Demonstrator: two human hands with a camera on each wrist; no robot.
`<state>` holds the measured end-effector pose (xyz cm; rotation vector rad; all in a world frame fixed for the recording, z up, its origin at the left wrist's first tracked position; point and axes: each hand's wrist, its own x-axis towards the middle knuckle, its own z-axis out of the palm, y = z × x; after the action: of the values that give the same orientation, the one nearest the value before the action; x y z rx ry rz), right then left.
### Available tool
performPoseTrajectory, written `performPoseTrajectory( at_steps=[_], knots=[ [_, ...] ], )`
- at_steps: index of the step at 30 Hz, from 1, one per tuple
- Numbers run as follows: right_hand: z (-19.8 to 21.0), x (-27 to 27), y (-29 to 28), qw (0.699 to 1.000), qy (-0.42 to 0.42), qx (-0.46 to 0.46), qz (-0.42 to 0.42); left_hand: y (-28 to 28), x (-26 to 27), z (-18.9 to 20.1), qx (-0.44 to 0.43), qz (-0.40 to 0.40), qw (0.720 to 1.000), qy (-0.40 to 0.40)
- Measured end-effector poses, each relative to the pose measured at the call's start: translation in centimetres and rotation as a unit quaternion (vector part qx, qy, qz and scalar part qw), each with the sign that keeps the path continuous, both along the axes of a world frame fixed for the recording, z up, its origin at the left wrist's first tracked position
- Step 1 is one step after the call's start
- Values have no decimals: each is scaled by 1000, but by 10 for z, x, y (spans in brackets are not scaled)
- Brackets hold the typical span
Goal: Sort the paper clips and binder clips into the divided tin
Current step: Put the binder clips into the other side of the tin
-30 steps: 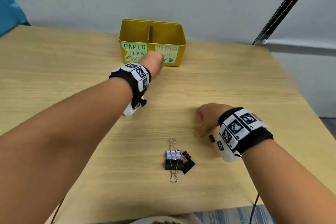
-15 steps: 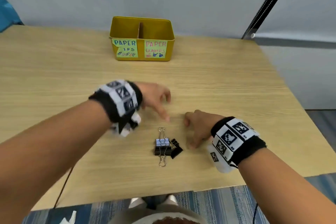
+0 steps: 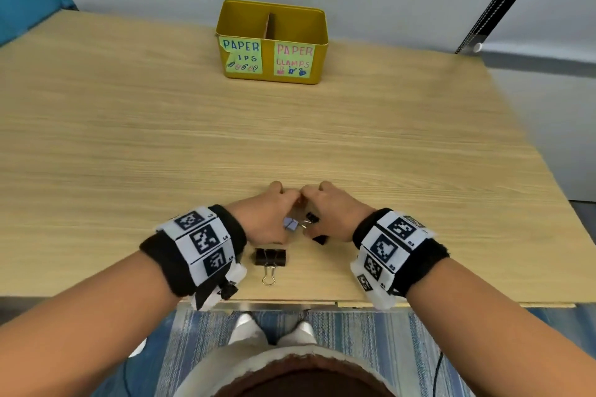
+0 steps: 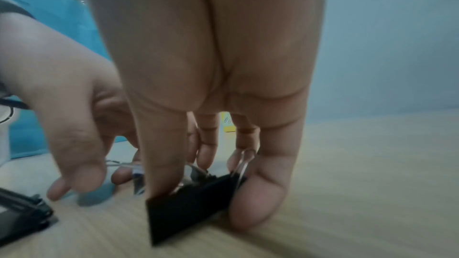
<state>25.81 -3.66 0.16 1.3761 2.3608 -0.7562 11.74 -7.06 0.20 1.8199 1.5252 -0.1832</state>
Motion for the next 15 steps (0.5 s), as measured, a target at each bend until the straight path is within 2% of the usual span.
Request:
performPoseTrajectory(
  at_steps=[4, 8, 11, 15],
  knots=[
    [-3, 0, 4, 998, 27, 46, 13, -1, -8, 10, -35, 63, 996, -45],
    [-3, -2, 11, 996, 50, 73, 13, -9, -12, 19, -112, 11, 994, 11],
    [-7, -3, 18, 993, 62, 98, 7, -18, 1, 12, -76, -56, 991, 91],
    [-13, -4, 27, 990, 69, 121, -6, -13, 11, 4, -13, -25, 997, 73]
  ],
)
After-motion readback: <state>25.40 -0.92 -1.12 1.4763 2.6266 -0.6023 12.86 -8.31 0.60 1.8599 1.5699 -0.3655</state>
